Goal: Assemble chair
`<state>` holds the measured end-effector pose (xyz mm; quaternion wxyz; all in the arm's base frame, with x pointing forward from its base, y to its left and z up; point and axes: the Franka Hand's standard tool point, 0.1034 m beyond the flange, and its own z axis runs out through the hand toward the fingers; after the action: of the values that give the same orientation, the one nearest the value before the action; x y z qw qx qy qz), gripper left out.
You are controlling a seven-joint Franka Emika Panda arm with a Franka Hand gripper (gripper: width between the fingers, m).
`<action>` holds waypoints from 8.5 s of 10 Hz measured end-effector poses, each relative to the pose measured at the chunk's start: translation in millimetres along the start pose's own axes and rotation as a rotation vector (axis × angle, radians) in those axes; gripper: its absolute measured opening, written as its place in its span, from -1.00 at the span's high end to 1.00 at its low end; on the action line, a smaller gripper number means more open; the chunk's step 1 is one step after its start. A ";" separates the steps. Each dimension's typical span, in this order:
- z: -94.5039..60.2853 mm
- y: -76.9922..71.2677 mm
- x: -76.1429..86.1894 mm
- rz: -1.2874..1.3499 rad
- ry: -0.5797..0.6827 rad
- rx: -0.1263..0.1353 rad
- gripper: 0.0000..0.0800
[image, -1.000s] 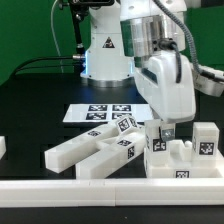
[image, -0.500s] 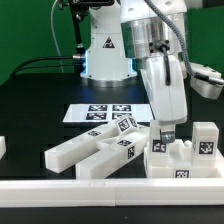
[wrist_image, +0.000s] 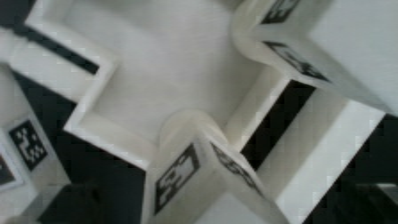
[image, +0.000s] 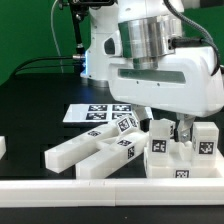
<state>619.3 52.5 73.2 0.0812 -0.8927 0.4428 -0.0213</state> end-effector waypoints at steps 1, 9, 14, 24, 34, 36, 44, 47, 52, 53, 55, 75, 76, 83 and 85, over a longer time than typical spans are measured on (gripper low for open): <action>0.2 0.2 0.2 -0.067 0.000 0.000 -0.62; -0.7 -0.7 3.8 -0.620 0.029 -0.026 -0.56; 0.1 0.0 4.6 -0.208 0.035 -0.018 0.27; 0.8 -1.1 5.0 0.590 0.001 0.037 0.25; -0.7 -2.4 2.8 -0.313 0.025 0.006 -0.62; -1.0 -2.5 3.4 -0.571 0.040 -0.023 -0.62; -0.4 -1.3 7.2 -0.609 0.058 -0.040 0.29; -0.4 -0.4 8.4 -0.271 0.062 -0.026 0.29; -1.2 -0.5 9.7 0.281 0.041 0.017 0.29; -1.3 -1.0 9.6 0.366 0.035 0.024 0.29; -1.5 -1.6 9.3 0.508 0.021 0.037 0.29; -0.7 -1.5 11.7 -0.720 0.073 -0.026 -0.28; -0.7 -1.4 11.8 -0.706 0.073 -0.025 -0.28; -1.6 -3.4 15.1 -0.150 0.078 0.001 0.29; -4.3 -9.3 21.4 0.024 0.077 0.024 0.29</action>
Offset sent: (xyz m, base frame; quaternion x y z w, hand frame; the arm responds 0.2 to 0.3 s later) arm -0.0009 0.0009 -0.0003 -0.0197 0.0209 -0.3015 0.9530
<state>639.1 40.5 78.2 0.0751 -0.8848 0.4560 -0.0599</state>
